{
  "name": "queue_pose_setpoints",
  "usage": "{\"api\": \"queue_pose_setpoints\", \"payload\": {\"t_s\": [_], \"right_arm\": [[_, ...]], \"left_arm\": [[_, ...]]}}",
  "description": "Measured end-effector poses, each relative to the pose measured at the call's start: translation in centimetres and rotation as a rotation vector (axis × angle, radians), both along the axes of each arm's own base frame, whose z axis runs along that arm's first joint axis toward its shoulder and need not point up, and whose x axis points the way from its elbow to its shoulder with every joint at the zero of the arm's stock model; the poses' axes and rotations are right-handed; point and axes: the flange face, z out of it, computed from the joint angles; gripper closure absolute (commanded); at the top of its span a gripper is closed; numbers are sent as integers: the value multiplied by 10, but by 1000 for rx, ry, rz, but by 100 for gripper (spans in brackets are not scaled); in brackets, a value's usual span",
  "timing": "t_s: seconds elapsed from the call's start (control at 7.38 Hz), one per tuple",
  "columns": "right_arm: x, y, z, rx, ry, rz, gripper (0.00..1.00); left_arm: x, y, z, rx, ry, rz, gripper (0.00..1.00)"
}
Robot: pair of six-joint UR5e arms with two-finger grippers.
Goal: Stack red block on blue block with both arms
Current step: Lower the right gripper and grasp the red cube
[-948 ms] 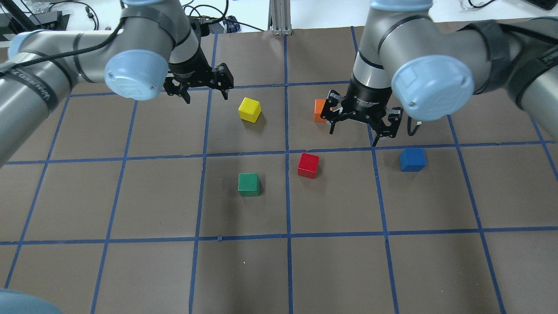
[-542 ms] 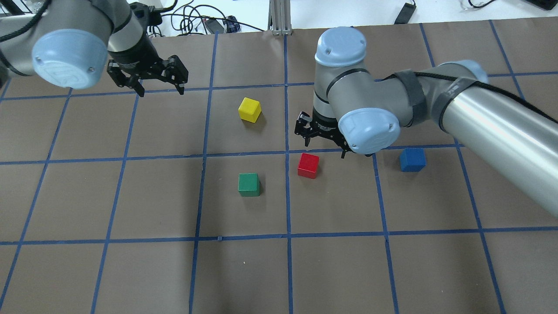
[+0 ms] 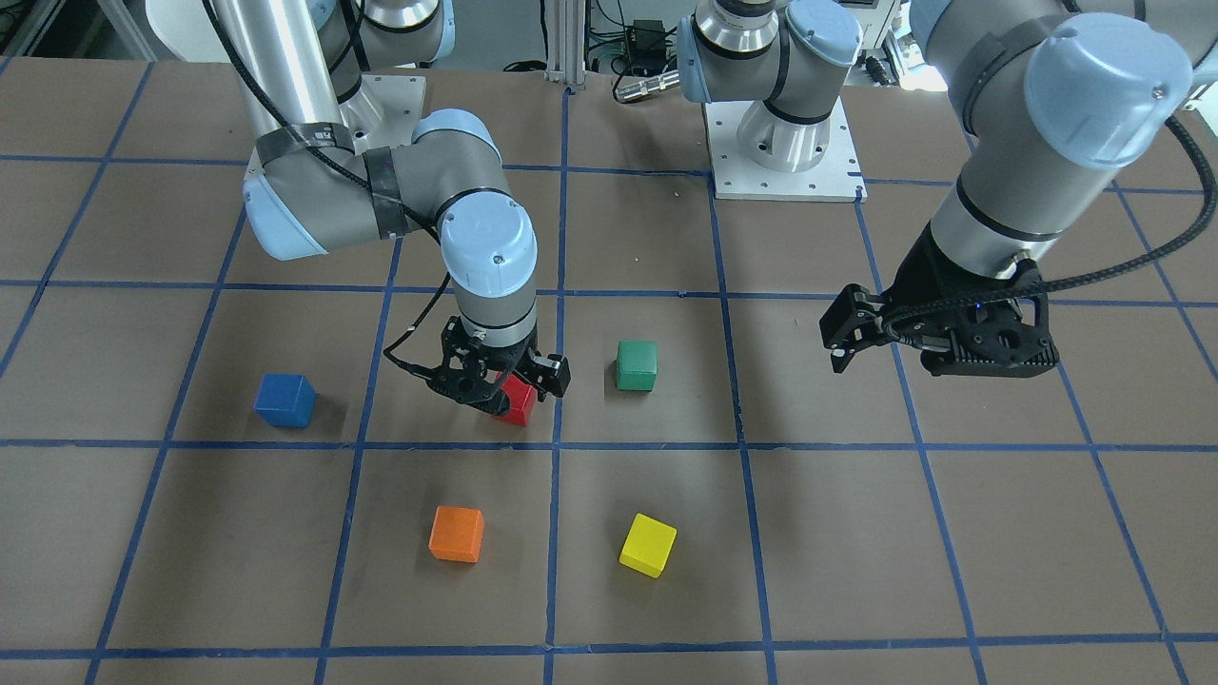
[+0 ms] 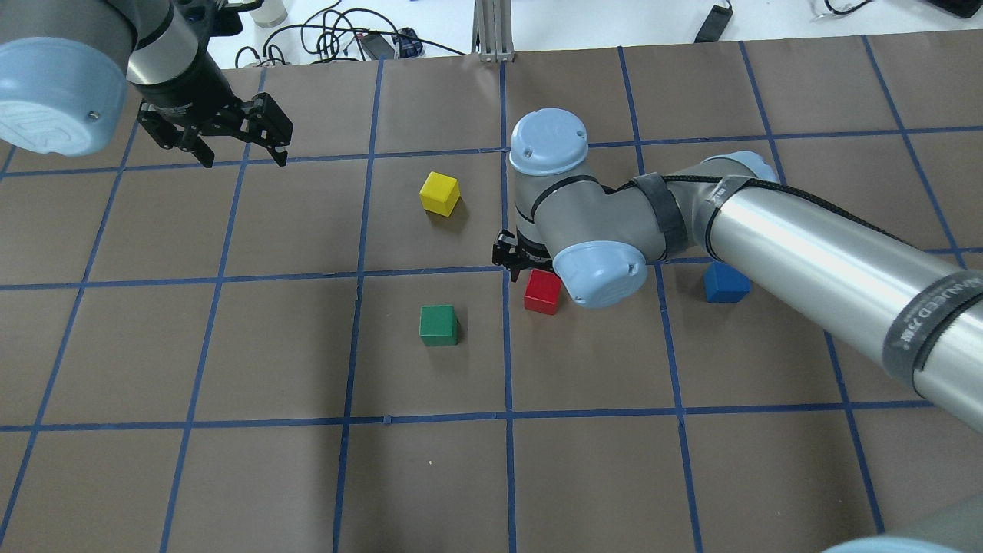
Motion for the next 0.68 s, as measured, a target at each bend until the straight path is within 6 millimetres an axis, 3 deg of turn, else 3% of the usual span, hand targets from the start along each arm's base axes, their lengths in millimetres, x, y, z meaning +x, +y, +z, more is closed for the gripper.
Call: {"api": "queue_pose_setpoints", "payload": {"t_s": [0.14, 0.41, 0.68], "right_arm": [[3, 1, -14, -10, -2, 3, 6], [3, 9, -32, -24, 23, 8, 81], [-1, 8, -31, -44, 60, 19, 86]], "left_arm": [[3, 1, 0, 9, 1, -15, 0], [7, 1, 1, 17, 3, -23, 0], [8, 2, 0, 29, 5, -22, 0]]}}
